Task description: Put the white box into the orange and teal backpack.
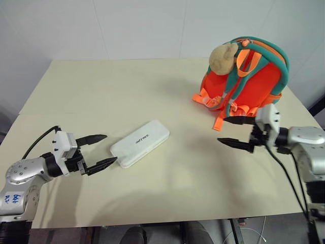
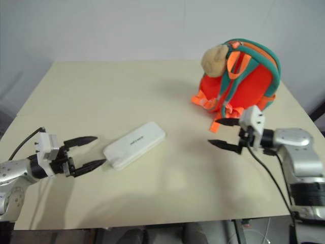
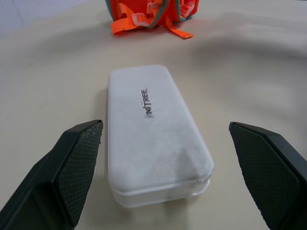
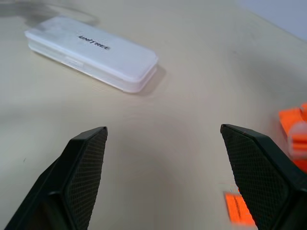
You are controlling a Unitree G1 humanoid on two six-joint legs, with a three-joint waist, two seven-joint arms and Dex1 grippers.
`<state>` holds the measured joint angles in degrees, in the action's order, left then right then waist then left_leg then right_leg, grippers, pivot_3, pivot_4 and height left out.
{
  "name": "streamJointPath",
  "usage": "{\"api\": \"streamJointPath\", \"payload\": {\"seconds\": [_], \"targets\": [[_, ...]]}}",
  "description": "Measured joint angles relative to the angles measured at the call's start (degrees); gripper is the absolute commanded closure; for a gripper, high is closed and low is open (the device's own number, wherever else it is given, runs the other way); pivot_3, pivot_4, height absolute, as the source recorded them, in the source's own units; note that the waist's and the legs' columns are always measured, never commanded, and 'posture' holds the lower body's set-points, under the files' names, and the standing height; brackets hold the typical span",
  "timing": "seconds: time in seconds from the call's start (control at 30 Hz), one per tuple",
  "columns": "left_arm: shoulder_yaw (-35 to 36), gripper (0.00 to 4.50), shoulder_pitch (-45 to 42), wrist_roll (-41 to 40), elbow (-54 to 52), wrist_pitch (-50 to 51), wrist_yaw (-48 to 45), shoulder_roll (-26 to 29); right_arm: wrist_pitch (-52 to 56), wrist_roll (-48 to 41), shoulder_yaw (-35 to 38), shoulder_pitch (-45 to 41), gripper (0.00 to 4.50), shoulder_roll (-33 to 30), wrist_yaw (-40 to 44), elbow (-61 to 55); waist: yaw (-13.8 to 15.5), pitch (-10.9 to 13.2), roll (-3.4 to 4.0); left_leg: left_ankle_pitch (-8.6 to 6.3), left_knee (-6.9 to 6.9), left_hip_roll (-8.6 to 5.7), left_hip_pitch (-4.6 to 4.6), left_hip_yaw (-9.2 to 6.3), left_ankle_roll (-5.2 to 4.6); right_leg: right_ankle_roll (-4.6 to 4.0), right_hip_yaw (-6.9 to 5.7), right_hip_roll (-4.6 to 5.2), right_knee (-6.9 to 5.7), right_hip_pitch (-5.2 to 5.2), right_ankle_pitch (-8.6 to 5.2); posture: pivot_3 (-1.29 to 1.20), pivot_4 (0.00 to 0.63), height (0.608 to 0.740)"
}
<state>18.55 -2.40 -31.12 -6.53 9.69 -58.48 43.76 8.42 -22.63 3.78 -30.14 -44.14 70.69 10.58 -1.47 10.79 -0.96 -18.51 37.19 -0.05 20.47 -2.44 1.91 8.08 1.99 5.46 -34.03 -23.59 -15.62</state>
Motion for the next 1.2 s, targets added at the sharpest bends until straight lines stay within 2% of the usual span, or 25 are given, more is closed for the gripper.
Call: {"api": "streamJointPath", "payload": {"seconds": [0.03,0.2,0.37,0.43,0.47,0.63,0.83,1.0,1.2], "targets": [[1.3,0.56,1.8,0.0,-0.5,0.4,0.5,0.1,-0.1,0.8,-1.5,-1.7,0.88,1.6,0.0,1.3,-0.2,0.0,0.0,0.0,-0.03,0.02,0.0,0.01,0.0,0.0,0.01,-0.01,-0.01,-0.02,0.0,0.0,0.15,0.74],[4.9,2.12,8.9,0.9,-3.9,2.2,4.3,0.0,-2.7,4.9,-6.2,-8.2,2.62,7.8,-0.7,8.4,-0.3,0.0,0.0,-0.03,-0.06,0.04,0.12,0.01,0.03,0.0,0.0,0.04,-0.09,-0.12,0.0,0.0,0.15,0.74],[5.4,3.76,13.4,2.5,-8.2,4.5,9.2,-1.5,-7.6,9.4,-9.0,-15.7,4.38,13.3,-1.6,18.9,-0.1,0.0,0.0,-0.04,-0.03,-0.01,0.13,0.01,0.05,-0.01,-0.06,0.1,0.01,-0.1,0.0,0.0,0.15,0.74],[4.8,4.41,14.4,3.1,-10.1,6.0,11.7,-2.9,-10.3,11.9,-9.8,-18.6,4.38,15.2,-3.2,24.8,-0.1,0.0,0.0,-0.04,-0.02,-0.02,0.13,0.01,0.05,-0.01,-0.07,0.11,-0.01,-0.09,0.0,0.0,0.15,0.74],[4.4,4.49,14.8,3.2,-11.0,7.2,13.0,-3.6,-11.6,13.0,-10.2,-19.9,4.38,16.2,-4.0,27.8,-0.2,0.0,0.0,-0.04,-0.02,-0.02,0.13,0.01,0.06,-0.01,-0.07,0.1,-0.06,-0.1,0.0,0.0,0.15,0.74],[1.2,4.49,16.5,4.4,-15.5,12.6,19.1,-6.5,-17.1,17.9,-11.1,-25.3,4.38,20.6,-7.5,40.8,-0.4,0.0,0.0,0.05,-0.07,0.03,0.13,0.03,0.23,-0.01,-0.08,0.05,-0.1,-0.12,0.0,0.0,0.15,0.74],[-1.5,4.49,16.3,5.2,-17.0,16.4,23.9,-9.0,-21.6,21.3,-11.3,-30.1,4.38,25.1,-11.4,51.0,-0.7,0.0,0.0,0.09,-0.06,0.02,0.13,0.03,0.3,-0.01,-0.07,0.05,-0.14,-0.12,0.0,0.0,0.15,0.74],[-2.9,4.49,15.6,5.2,-17.4,16.5,25.0,-10.7,-23.1,23.1,-10.9,-33.4,4.38,28.8,-15.1,56.8,-1.1,0.0,0.0,0.12,-0.06,0.03,0.13,0.02,0.35,-0.01,-0.08,0.04,-0.16,-0.12,0.0,0.0,0.15,0.74],[-3.4,4.49,13.6,5.2,-17.2,15.9,24.8,-11.3,-23.2,24.2,-10.7,-33.9,4.38,32.2,-15.7,58.9,-1.6,0.0,0.0,0.13,-0.05,0.0,0.13,0.02,0.39,0.0,-0.09,0.06,-0.17,-0.12,0.0,0.0,0.15,0.74]]}}
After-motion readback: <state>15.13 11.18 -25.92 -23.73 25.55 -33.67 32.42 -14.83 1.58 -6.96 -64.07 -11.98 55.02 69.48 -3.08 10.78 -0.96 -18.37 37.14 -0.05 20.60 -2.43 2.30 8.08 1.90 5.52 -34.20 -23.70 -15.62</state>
